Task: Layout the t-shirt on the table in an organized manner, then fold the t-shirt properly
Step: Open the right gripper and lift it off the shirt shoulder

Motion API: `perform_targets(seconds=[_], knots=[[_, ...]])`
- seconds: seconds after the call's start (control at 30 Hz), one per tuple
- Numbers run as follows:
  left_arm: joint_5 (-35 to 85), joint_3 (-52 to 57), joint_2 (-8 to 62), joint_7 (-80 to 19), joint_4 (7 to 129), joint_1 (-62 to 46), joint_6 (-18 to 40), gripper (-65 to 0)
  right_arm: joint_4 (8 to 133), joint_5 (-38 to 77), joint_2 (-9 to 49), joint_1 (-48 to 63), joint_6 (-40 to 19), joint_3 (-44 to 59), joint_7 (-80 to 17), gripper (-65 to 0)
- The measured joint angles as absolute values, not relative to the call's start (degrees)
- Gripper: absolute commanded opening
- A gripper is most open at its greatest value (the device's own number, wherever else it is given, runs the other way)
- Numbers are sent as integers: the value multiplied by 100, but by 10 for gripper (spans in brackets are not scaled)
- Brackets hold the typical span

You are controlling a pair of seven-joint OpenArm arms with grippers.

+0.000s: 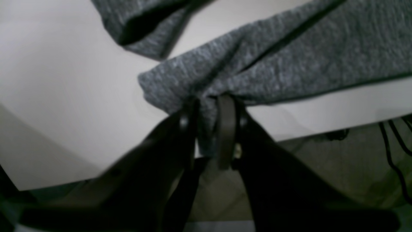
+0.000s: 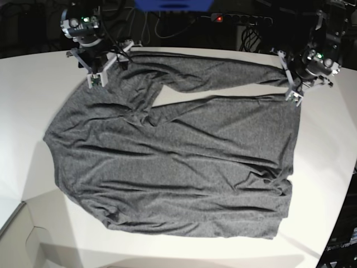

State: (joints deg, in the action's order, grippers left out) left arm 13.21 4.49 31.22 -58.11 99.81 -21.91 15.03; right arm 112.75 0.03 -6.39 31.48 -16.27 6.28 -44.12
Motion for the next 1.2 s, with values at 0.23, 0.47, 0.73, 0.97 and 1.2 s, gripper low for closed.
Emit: perform_targets(seconds=[0.23, 0.47, 0.73, 0.97, 1.2], knots=[[1326, 449, 3122, -5798, 9977, -2193, 1503, -650, 11288, 3, -639, 3238, -1629, 613, -4405, -246], [1308, 467, 3122, -5717, 9985, -2204, 1503, -649, 11288, -23, -263, 3277, -1629, 235, -4392, -246], [1306, 467, 3140, -5763, 9972, -2091, 1507, -649, 11288, 1, 915, 3454, -1673, -886, -3887, -245], [1310, 467, 3140, -5754, 9939, -2088, 1505, -649, 11290, 5, 1455, 3542, -1673, -961, -3546, -245], [1308, 471, 3140, -5787, 9900, -1992, 1507, -649, 11288, -16, 1767, 3529, -1673, -1256, -3553, -245]])
